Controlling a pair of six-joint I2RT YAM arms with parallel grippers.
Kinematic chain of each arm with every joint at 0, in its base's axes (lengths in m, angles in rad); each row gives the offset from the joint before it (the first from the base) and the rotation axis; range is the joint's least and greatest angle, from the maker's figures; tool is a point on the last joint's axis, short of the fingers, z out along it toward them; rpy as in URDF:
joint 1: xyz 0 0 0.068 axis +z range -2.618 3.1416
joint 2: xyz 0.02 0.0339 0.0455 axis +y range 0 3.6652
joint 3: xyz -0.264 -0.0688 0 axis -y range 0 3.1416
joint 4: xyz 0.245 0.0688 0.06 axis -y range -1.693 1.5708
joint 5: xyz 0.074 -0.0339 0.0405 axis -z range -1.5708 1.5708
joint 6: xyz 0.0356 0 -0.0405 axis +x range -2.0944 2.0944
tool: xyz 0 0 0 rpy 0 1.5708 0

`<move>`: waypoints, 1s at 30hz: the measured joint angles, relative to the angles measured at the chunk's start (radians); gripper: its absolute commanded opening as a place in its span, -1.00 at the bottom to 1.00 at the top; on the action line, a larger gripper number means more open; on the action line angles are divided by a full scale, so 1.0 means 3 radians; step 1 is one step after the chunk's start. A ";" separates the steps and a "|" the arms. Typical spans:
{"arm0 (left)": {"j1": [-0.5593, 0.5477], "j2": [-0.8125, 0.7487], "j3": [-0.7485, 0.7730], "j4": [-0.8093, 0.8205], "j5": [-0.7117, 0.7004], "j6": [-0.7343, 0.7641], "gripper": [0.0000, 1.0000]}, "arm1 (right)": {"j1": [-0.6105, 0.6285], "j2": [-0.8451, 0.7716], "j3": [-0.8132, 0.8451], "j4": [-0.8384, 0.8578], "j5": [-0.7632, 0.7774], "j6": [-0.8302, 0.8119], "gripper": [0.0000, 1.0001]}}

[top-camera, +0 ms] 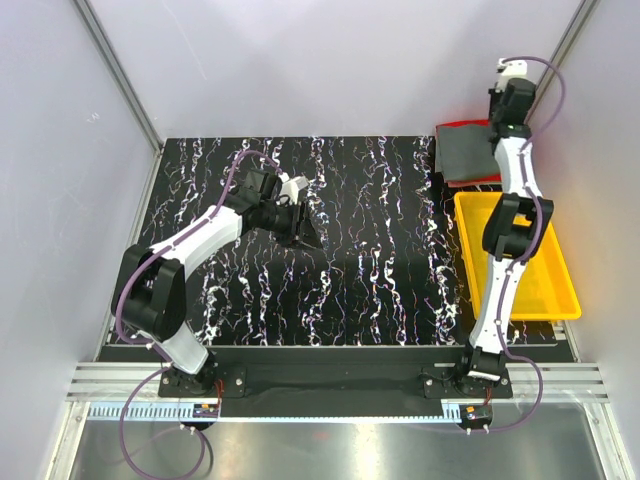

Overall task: Fold and stack the t-shirts
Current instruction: Neatly place the folded tshirt to the corner

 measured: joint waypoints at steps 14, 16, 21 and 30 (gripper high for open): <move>0.0000 0.0029 0.0000 -0.0003 0.0000 0.0011 -0.10 | -0.0240 0.0361 0.0394 -0.0201 -0.0006 0.0000 -0.87; 0.0000 0.0061 0.0000 -0.0003 -0.0001 0.0010 -0.10 | -0.0275 0.0460 0.0409 -0.0201 -0.0005 0.0001 -0.87; 0.0000 0.0134 0.0000 -0.0006 -0.0014 0.0010 -0.11 | -0.0437 0.0767 0.0561 -0.0229 0.0008 0.0004 -0.90; 0.0000 0.0175 0.0000 -0.0043 -0.0023 0.0010 -0.10 | -0.0608 0.0870 0.0617 -0.0197 -0.0003 0.0004 -0.87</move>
